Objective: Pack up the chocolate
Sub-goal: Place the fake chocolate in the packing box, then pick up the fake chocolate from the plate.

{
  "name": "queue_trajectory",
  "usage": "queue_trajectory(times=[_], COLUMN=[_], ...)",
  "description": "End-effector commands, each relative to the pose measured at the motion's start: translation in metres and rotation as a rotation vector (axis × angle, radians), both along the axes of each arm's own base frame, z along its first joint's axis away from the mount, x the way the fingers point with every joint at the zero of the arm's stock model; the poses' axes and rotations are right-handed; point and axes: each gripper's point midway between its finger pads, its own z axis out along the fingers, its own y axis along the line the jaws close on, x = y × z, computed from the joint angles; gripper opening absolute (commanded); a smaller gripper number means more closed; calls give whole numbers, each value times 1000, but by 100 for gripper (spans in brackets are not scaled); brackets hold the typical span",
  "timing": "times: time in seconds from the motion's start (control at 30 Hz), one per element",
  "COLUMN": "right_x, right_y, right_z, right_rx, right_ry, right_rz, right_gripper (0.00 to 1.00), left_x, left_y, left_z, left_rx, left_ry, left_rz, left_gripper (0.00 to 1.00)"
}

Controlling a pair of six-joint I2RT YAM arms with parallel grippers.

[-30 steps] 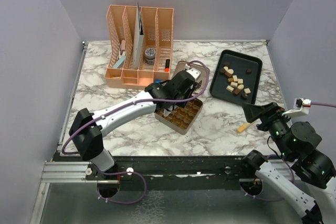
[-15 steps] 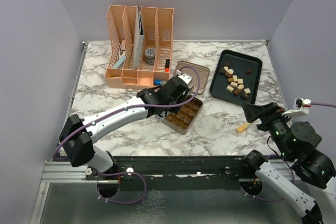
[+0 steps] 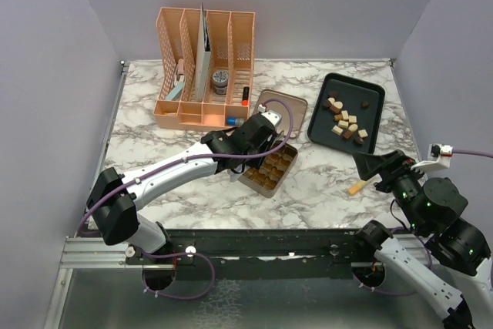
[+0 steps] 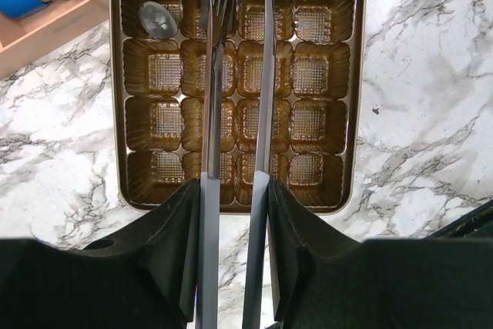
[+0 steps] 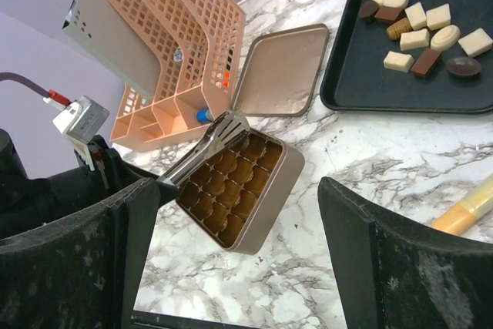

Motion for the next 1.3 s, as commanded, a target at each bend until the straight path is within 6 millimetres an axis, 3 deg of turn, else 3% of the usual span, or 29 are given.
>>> queue_trajectory(times=[0.0, 0.37, 0.8, 1.07, 1.27], right_x=[4, 6, 5, 5, 3], right_y=[0, 2, 3, 3, 0], right_z=[-4, -5, -3, 0, 4], right_rx=[-1, -2, 5, 9, 10], right_ry=[10, 13, 10, 2, -7], right_rz=[-19, -13, -9, -7, -15], right_gripper=[88, 88, 88, 88, 88], left_x=[-6, -11, -3, 21, 44], left_y=[-6, -6, -12, -51, -88], left_z=[5, 4, 22, 55, 56], left_rx=[-51, -62, -94, -169, -185], left_ry=[18, 36, -2, -66, -98], left_rz=[-17, -27, -18, -71, -102], left_gripper=[37, 43, 46, 45, 45])
